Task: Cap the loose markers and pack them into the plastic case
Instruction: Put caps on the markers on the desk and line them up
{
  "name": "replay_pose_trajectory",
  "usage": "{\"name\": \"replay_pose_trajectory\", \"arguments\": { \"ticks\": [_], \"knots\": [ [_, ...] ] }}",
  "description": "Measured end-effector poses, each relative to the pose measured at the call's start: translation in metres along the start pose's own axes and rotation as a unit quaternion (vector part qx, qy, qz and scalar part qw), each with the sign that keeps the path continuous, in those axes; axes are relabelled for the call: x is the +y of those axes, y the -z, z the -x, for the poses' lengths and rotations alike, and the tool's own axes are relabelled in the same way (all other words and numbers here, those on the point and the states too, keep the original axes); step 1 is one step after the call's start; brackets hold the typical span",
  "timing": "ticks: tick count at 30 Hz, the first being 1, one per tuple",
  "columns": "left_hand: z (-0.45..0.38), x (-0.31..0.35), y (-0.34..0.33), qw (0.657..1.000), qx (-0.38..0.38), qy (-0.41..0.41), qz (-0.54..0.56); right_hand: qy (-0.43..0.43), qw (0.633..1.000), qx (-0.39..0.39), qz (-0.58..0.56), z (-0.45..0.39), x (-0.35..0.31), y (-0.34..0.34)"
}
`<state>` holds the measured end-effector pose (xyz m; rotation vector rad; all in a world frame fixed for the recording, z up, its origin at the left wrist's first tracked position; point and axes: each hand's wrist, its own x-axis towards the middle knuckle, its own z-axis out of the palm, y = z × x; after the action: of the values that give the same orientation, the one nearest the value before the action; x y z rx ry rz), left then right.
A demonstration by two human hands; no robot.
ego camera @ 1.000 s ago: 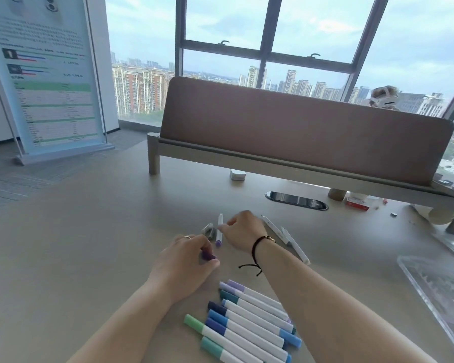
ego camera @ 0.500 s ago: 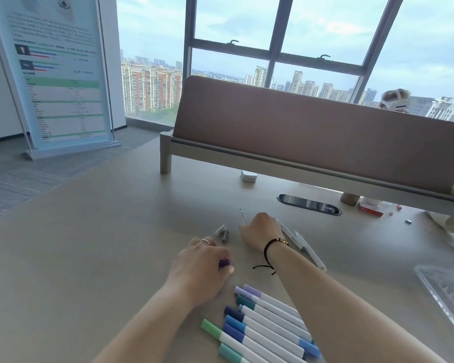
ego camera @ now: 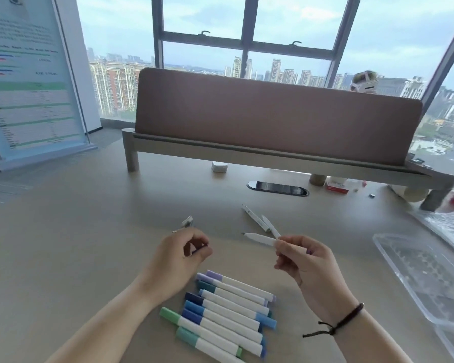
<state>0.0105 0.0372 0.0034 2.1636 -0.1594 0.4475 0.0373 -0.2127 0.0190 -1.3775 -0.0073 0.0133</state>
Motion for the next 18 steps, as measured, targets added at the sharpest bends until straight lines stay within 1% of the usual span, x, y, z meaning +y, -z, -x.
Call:
{"name": "replay_pose_trajectory", "arguments": {
  "ticks": [2, 7, 13, 15, 18],
  "knots": [
    [0.000, 0.000, 0.000, 0.999, 0.014, 0.020, 0.036, -0.016, 0.999, -0.006, -0.039, 0.000, -0.001, 0.000],
    [-0.007, 0.001, 0.002, 0.982, 0.072, 0.092, 0.149, -0.052, 0.996, -0.032, -0.062, 0.001, 0.003, -0.003],
    [-0.007, 0.000, 0.002, 0.966, 0.076, 0.120, 0.215, -0.081, 0.988, -0.065, -0.112, -0.001, -0.001, -0.002],
    [-0.007, 0.005, 0.004, 0.943, 0.065, 0.144, 0.292, -0.090, 0.985, -0.073, -0.130, -0.001, -0.003, 0.000],
    [-0.005, 0.009, 0.004, 0.899, 0.025, 0.170, 0.403, -0.100, 0.979, -0.087, -0.157, 0.000, -0.005, 0.000]
  ]
}}
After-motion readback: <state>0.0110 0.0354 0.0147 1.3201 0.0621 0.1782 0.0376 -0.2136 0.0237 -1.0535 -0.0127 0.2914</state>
